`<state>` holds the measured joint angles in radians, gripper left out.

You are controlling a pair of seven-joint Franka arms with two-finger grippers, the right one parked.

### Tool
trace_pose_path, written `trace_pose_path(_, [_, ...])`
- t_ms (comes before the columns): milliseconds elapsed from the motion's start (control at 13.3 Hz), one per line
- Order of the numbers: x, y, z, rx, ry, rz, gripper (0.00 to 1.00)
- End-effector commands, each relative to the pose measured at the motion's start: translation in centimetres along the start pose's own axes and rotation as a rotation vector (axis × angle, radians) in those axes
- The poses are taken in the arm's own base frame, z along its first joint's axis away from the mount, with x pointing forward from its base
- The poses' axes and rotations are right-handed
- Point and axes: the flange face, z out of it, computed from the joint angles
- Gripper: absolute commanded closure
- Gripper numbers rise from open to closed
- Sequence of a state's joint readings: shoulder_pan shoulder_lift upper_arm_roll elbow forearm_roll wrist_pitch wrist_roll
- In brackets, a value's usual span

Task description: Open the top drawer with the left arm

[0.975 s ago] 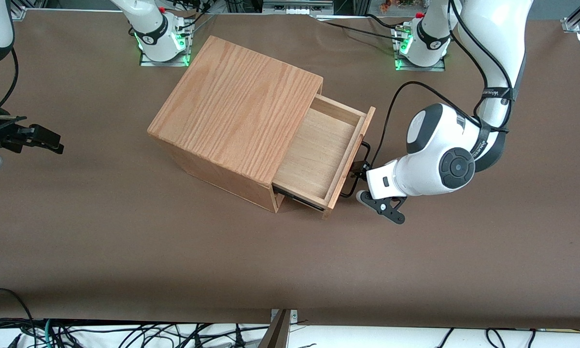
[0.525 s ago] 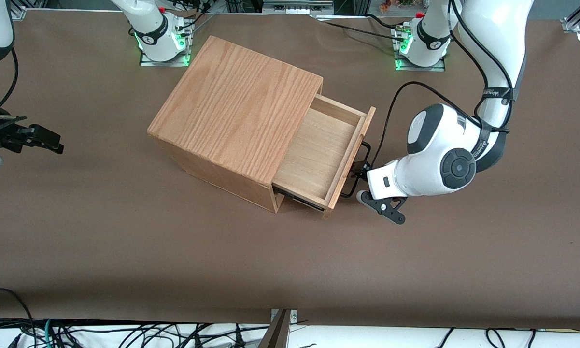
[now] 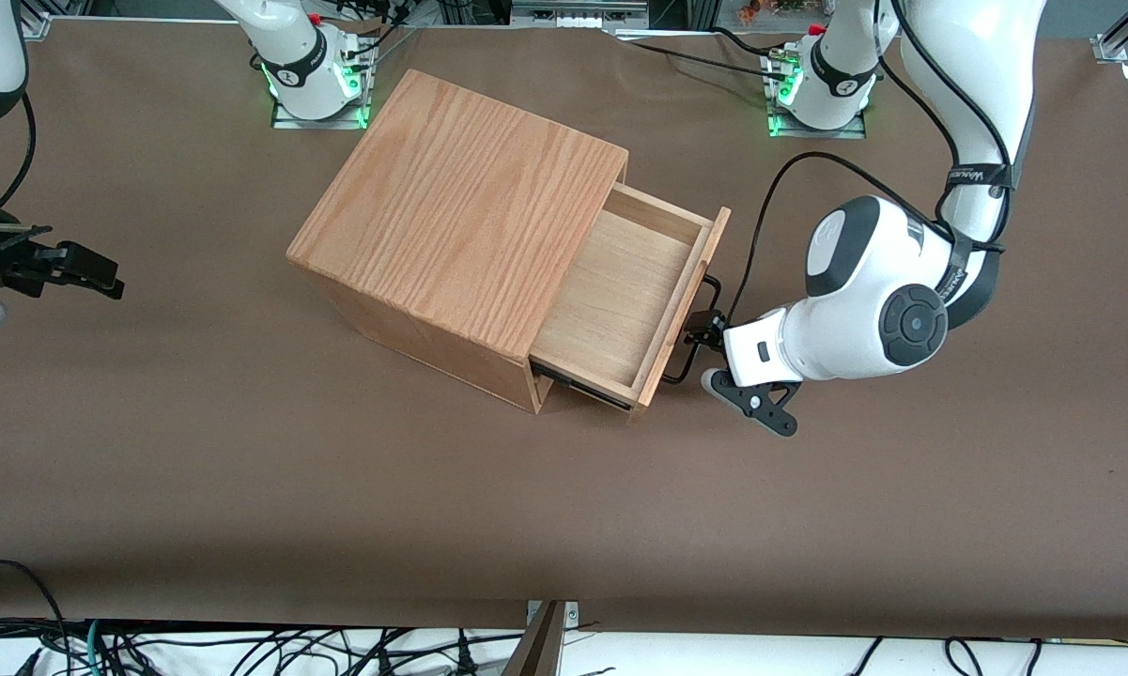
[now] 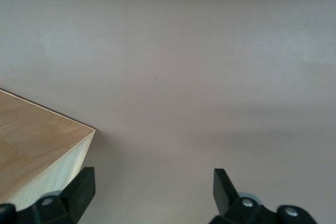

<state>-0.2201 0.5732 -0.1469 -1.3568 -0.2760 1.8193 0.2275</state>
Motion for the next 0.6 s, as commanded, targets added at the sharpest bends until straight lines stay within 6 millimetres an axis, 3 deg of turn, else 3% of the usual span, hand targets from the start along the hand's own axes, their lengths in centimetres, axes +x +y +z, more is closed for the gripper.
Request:
trace_pose_path(0, [-0.8, 1.2, -3.7, -0.014, 0.011, 0.028, 0.00])
trace_pose_path(150, [-2.0, 1.8, -6.9, 0.010, 0.022, 0.034, 0.00])
trace_pose_path(300, [-3.9, -0.2, -10.2, 0.016, 0.016, -0.004, 0.00])
trace_pose_path(525, [-7.8, -0.7, -15.7, 0.234, -0.042, -0.013, 0.00])
